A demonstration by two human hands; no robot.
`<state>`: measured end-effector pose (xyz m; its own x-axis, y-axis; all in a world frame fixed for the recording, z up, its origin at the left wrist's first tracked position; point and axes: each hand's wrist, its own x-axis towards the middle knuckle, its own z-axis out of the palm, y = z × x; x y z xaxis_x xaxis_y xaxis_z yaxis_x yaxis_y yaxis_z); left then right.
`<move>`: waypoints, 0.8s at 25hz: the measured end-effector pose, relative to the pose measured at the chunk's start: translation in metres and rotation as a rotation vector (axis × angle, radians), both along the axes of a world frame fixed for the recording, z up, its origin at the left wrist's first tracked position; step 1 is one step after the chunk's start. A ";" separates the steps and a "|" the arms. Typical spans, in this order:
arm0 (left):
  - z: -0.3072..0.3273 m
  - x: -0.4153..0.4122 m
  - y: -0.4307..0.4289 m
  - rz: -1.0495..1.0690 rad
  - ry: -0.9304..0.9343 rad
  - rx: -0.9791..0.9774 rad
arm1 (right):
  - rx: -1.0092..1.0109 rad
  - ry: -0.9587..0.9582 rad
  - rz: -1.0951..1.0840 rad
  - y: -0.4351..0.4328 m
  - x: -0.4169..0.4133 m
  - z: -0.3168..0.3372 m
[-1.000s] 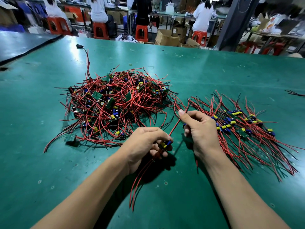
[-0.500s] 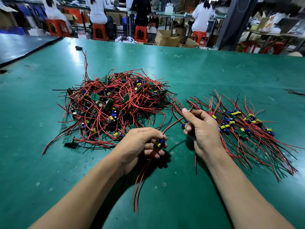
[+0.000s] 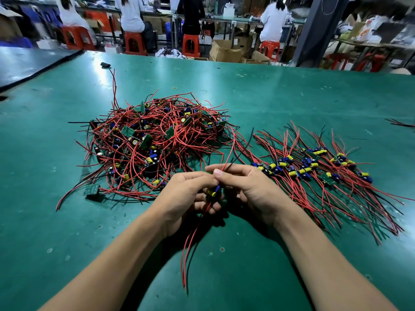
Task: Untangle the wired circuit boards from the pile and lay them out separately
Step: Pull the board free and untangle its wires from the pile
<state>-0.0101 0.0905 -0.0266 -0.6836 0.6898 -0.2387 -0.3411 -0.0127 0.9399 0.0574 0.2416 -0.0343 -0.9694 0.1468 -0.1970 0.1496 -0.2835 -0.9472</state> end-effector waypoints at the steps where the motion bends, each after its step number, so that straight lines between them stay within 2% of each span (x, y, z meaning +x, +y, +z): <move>1: 0.000 0.000 0.000 0.012 0.000 -0.002 | 0.022 0.018 -0.034 -0.001 -0.001 -0.001; 3: 0.001 0.000 0.001 0.035 0.008 -0.007 | 0.071 0.053 -0.108 -0.002 -0.002 -0.003; 6: 0.002 0.001 0.002 0.057 0.013 -0.020 | 0.248 0.074 -0.279 0.005 -0.005 -0.004; 10: 0.003 0.003 0.003 0.051 0.023 -0.034 | 0.298 0.084 -0.495 0.022 -0.006 -0.007; 16: 0.005 0.005 0.005 0.039 0.042 -0.047 | 0.249 0.220 -0.694 0.016 -0.013 -0.006; 20: 0.004 0.006 0.004 0.030 0.075 -0.073 | 0.082 0.227 -0.799 0.022 -0.011 0.000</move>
<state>-0.0045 0.0949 -0.0224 -0.7212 0.6517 -0.2348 -0.2702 0.0475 0.9616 0.0462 0.2634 -0.0342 -0.5818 0.8127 0.0320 -0.2645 -0.1518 -0.9524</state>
